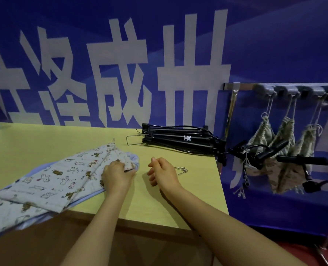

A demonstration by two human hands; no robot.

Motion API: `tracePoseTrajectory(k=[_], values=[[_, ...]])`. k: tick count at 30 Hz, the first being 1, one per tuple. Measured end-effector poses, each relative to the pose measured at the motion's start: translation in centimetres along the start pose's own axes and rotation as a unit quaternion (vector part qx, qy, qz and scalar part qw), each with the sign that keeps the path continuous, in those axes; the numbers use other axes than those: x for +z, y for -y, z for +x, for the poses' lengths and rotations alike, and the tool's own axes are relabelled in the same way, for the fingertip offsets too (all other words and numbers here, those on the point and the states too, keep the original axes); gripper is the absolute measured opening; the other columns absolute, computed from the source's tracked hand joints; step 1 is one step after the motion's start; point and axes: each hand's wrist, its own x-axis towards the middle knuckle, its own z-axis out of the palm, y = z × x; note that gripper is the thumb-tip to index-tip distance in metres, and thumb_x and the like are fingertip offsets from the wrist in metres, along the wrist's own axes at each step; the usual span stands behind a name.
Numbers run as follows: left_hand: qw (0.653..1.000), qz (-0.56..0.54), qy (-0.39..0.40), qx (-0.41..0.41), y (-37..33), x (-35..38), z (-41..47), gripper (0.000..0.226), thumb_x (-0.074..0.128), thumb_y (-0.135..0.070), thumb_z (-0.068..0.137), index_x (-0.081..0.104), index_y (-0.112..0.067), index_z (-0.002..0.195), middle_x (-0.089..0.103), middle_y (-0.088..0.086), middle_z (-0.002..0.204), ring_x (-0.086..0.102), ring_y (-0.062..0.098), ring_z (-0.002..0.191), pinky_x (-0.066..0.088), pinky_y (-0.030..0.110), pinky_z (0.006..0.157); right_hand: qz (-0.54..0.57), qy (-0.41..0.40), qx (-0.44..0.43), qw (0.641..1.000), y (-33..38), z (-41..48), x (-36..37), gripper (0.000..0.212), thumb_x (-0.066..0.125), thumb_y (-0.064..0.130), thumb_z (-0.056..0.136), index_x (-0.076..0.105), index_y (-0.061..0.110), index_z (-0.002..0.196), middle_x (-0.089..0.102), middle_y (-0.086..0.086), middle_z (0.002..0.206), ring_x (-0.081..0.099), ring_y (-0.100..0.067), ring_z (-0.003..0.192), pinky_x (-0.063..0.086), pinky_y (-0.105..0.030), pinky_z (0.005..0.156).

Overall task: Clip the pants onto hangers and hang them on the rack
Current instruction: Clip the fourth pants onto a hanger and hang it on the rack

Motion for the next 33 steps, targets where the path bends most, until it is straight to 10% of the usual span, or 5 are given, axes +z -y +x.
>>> tracePoseTrajectory(k=[9,15,24,30,33], values=[[0.957,-0.261,-0.125,0.012,-1.4,-1.3,-1.3,0.026,0.049,-0.013,0.095,0.068,0.001,0.104,0.07,0.016,0.093,0.06,0.026,0.081,0.043,0.029,0.068,0.003,0.047,-0.005,0.999,0.2,0.0,0.0,0.037,0.043,0.04,0.098,0.06,0.007,0.097,0.062,-0.004,0.073,0.055,-0.015,0.055,0.044,-0.028,0.053],[0.922,-0.386,0.02,0.025,-6.3,-0.3,-3.5,0.024,0.05,-0.016,0.095,0.07,-0.014,0.108,0.069,0.0,0.093,0.062,0.013,0.089,0.047,0.022,0.075,-0.027,0.077,-0.044,0.996,0.2,0.5,0.5,0.07,0.032,0.077,0.078,0.067,0.024,0.107,0.072,0.0,0.102,0.067,-0.017,0.095,0.053,-0.038,0.087],[0.966,-0.178,0.093,0.165,-4.7,-2.6,-3.2,0.04,0.054,-0.014,0.086,0.057,-0.02,0.126,0.059,-0.001,0.127,0.054,0.015,0.116,0.046,0.034,0.098,0.103,-0.018,0.012,0.994,0.3,1.3,-0.9,0.033,0.038,0.034,0.1,0.06,0.014,0.116,0.07,-0.011,0.108,0.069,-0.022,0.094,0.056,-0.035,0.078],[0.912,0.169,0.334,0.17,0.6,-5.7,-1.8,0.112,0.058,-0.08,0.061,0.017,-0.025,0.15,0.018,-0.001,0.158,0.021,0.021,0.144,0.025,0.042,0.116,0.143,-0.013,0.018,0.99,0.7,0.7,-1.1,0.017,0.041,0.033,0.1,0.056,0.03,0.106,0.067,0.003,0.102,0.064,-0.014,0.095,0.052,-0.039,0.09],[0.921,0.143,0.319,0.171,1.2,-5.4,-1.6,0.062,0.057,-0.054,0.083,0.047,-0.017,0.132,0.051,0.005,0.133,0.048,0.025,0.124,0.042,0.033,0.095,0.167,0.0,0.025,0.986,1.2,0.3,-1.4,0.021,0.042,0.027,0.099,0.056,0.031,0.114,0.067,0.003,0.108,0.064,-0.014,0.1,0.051,-0.036,0.092]])
